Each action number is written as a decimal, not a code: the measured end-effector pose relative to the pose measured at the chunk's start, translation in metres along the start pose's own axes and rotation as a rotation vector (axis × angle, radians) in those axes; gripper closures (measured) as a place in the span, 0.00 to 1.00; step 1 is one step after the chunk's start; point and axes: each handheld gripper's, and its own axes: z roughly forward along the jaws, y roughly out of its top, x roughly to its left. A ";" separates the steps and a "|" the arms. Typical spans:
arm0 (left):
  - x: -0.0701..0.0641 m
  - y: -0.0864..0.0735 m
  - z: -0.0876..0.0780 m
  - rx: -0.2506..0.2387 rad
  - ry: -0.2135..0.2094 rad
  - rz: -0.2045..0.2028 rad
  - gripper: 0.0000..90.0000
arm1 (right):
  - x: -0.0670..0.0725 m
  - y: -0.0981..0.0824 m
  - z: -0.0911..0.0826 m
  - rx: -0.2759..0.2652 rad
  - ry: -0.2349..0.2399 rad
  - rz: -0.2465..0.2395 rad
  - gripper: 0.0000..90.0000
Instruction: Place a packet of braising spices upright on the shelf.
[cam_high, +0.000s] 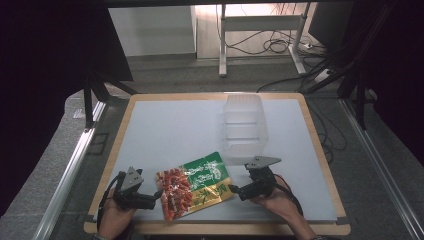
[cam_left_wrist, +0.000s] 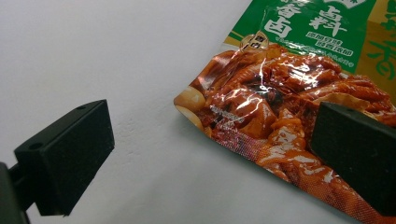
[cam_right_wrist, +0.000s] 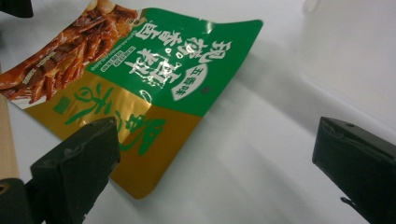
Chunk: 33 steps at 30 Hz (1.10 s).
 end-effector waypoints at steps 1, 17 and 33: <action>0.000 0.000 0.000 0.000 0.000 0.000 0.00 | 0.001 0.001 0.003 0.021 0.005 -0.001 0.02; -0.001 0.001 0.000 0.003 0.000 0.007 0.00 | 0.011 0.010 0.024 0.108 0.030 -0.034 0.27; -0.001 0.001 0.000 0.001 0.001 0.007 0.00 | 0.012 0.026 0.044 0.129 0.079 -0.070 0.61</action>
